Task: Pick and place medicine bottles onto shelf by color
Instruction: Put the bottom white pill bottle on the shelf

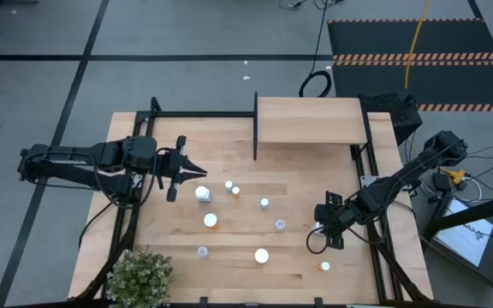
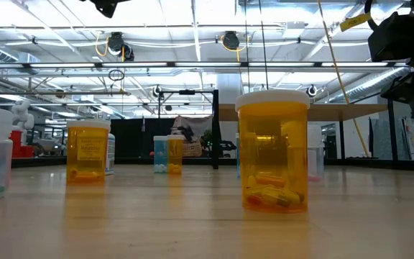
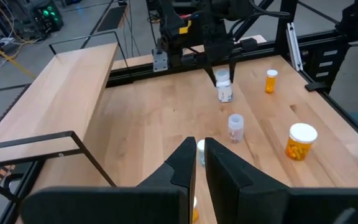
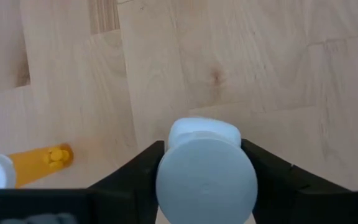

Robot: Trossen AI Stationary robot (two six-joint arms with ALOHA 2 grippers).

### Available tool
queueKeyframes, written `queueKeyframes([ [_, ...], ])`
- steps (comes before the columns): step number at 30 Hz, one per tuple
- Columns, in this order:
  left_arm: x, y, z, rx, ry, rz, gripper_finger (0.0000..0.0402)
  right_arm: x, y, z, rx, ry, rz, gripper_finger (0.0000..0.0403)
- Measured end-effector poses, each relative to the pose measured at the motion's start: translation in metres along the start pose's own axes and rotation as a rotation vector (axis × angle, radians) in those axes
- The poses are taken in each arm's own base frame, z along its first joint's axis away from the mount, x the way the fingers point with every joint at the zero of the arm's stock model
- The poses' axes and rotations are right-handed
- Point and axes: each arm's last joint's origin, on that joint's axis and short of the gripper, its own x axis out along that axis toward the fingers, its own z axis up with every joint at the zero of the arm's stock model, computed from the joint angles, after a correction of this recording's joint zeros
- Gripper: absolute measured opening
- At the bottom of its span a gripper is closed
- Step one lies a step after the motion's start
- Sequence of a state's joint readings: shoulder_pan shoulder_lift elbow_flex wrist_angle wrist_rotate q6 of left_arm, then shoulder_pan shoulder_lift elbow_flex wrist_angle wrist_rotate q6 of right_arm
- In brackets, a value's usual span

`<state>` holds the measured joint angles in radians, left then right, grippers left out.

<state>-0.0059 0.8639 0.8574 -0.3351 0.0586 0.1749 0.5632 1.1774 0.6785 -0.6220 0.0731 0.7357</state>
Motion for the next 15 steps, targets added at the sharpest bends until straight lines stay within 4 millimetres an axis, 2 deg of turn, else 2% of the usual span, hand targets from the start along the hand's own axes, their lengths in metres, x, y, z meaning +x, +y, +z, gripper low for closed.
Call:
queueKeyframes([
  [15,0.0001,0.0,-0.0001,0.0,0.001,0.0,0.0037,-0.0017,-0.0023,0.0002,-0.004,0.035,-0.002,0.0175],
])
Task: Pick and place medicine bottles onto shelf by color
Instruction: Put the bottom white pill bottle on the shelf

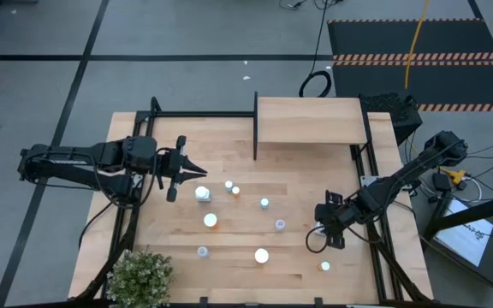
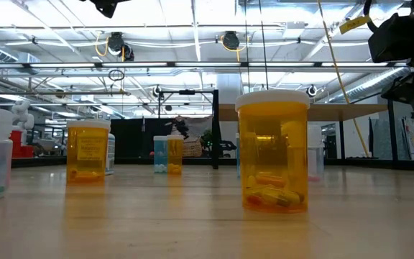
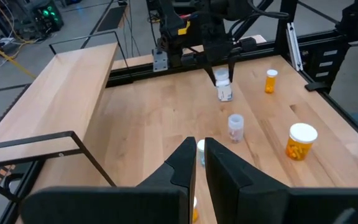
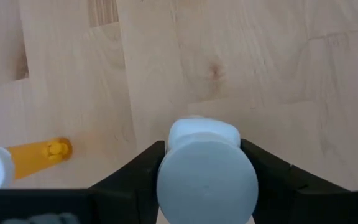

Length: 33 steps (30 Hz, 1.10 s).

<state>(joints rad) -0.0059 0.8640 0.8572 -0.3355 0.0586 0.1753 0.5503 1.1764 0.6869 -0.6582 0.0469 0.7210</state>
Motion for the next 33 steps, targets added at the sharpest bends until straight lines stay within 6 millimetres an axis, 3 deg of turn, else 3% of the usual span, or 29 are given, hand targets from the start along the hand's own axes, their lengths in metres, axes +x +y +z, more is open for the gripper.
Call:
queueKeyframes([
  [14,0.0,0.0,0.0,0.002,0.0,0.0,0.0037,-0.037,-0.005,0.024,-0.07,0.055,-0.081,0.0175],
  [20,0.0,0.0,0.0,0.0,0.0,0.0,0.0037,-0.056,-0.011,0.04,-0.191,0.039,-0.088,0.0175],
  [33,0.0,0.0,-0.001,-0.032,0.008,-0.001,0.0037,-0.12,-0.047,0.085,-0.358,-0.051,-0.154,0.0177],
])
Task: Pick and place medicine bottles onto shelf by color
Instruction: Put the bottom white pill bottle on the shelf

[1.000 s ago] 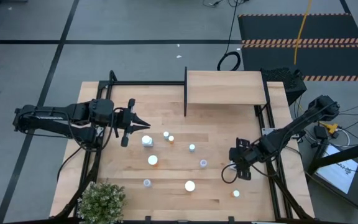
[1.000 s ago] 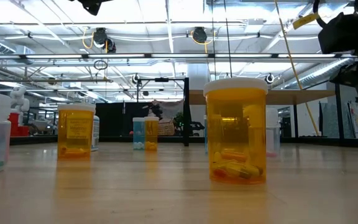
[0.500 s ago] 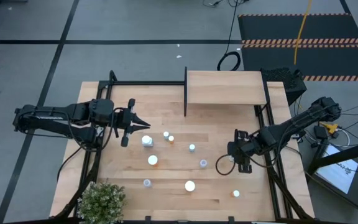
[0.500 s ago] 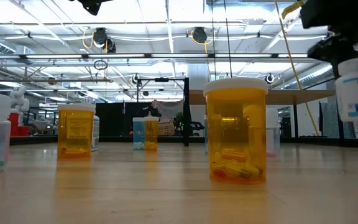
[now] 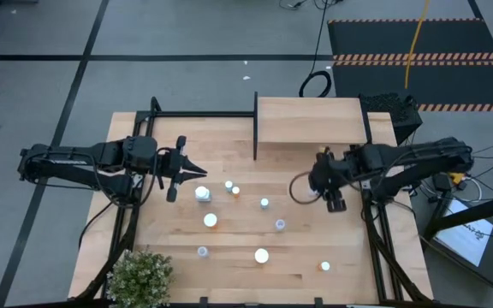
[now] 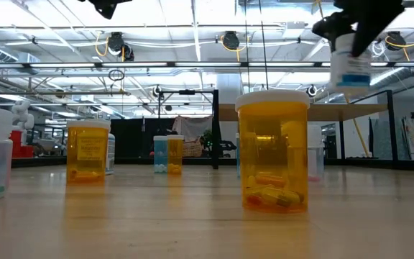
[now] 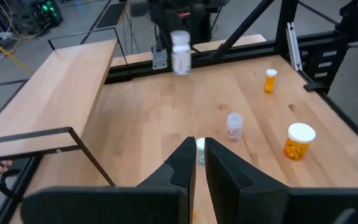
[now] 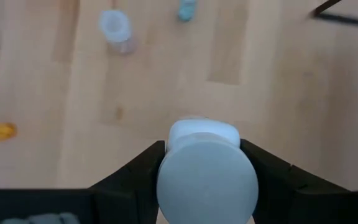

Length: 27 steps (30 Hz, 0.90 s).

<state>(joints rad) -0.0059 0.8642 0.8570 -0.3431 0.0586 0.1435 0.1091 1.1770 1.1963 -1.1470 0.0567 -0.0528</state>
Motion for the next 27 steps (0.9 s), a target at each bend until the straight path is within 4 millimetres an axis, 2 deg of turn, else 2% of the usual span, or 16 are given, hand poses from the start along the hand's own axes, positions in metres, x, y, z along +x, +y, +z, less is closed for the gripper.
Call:
queueKeyframes([
  [6,0.0,0.0,-0.001,-0.039,0.007,-0.001,0.0037,-0.015,-0.034,0.0,-0.131,0.027,-0.179,0.0177],
  [9,0.0,0.0,0.0,-0.021,0.002,0.0,0.0037,-0.02,-0.052,-0.003,-0.177,0.038,-0.212,0.0177],
  [19,0.0,0.002,0.006,0.114,-0.06,0.018,0.0037,-0.049,-0.104,-0.016,-0.106,0.002,-0.279,0.0177],
  [27,-0.001,0.012,0.004,0.108,-0.048,0.072,0.0037,-0.073,-0.135,-0.03,-0.079,-0.046,-0.353,0.0178],
])
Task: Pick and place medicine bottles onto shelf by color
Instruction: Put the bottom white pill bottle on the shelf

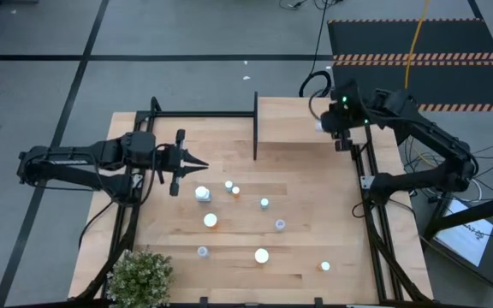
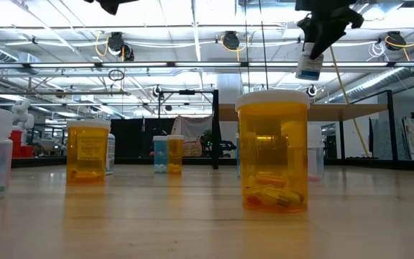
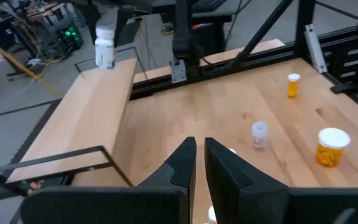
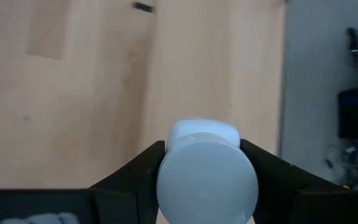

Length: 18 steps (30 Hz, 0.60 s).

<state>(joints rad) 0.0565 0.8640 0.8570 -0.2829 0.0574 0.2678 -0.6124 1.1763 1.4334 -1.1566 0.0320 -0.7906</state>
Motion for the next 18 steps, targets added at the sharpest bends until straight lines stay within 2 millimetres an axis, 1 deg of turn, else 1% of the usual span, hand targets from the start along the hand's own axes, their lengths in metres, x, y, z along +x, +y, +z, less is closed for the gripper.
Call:
queueKeyframes([
  [6,-0.001,0.008,-0.002,-0.038,0.01,0.04,0.0037,0.0,-0.024,-0.015,-0.016,-0.002,-0.096,0.0178],
  [13,-0.001,0.01,-0.003,-0.051,0.013,0.052,0.0037,0.007,-0.049,-0.039,0.009,0.039,-0.125,0.0178],
  [15,-0.001,0.01,-0.003,-0.049,0.013,0.052,0.0037,0.011,-0.056,-0.042,0.024,0.034,-0.135,0.0178],
  [18,-0.001,0.01,-0.003,-0.049,0.013,0.052,0.0037,0.01,-0.065,-0.039,0.072,0.028,-0.149,0.0178],
])
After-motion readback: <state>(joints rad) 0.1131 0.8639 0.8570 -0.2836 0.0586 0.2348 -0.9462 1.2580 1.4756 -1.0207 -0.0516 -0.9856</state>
